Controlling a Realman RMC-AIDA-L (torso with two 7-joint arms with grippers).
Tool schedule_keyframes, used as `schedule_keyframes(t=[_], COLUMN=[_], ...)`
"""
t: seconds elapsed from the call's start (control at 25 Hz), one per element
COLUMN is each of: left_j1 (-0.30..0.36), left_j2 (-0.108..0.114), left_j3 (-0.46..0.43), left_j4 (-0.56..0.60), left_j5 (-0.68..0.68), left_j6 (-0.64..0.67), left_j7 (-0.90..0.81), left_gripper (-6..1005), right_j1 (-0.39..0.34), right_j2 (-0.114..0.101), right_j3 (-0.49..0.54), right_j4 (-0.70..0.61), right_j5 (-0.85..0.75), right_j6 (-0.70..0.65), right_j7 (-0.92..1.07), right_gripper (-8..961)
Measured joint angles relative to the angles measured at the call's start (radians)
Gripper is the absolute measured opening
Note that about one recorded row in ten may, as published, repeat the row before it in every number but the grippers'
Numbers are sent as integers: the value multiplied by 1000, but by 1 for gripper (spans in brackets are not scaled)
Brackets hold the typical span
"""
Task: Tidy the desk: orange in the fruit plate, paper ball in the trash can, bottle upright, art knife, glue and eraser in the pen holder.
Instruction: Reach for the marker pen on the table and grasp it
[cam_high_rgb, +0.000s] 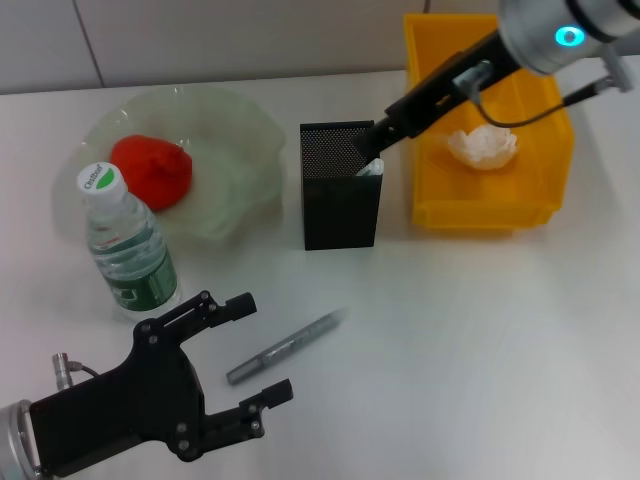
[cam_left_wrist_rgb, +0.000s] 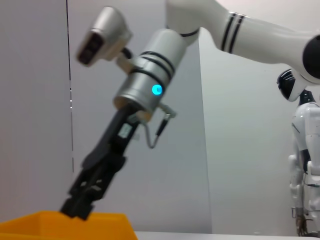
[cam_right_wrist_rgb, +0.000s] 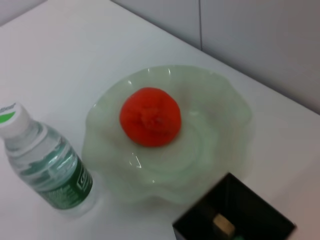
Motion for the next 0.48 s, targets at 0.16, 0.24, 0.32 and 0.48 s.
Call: schedule_keyframes(t=[0.16, 0.24, 0.32, 0.48], left_j1=[-10, -12, -15, -25], left_j2=[11, 12, 17, 25], left_j3=[7, 4, -1, -3], left_j4=[2, 7, 28, 113], left_j5=[9, 16, 26, 52], left_j6=[11, 11, 7, -32], left_j7=[-33, -45, -82, -194], left_gripper=[812, 812, 812, 812], right_j1=[-128, -210, -305, -546], right_j2=[0, 0, 0, 7], right_j3=[-9, -12, -13, -11], right_j4=[-176, -258, -321, -344], right_j5=[32, 76, 161, 398], right_j6=[-73, -99, -120, -122], right_j7=[-5, -26, -71, -303], right_gripper=[618, 618, 618, 618])
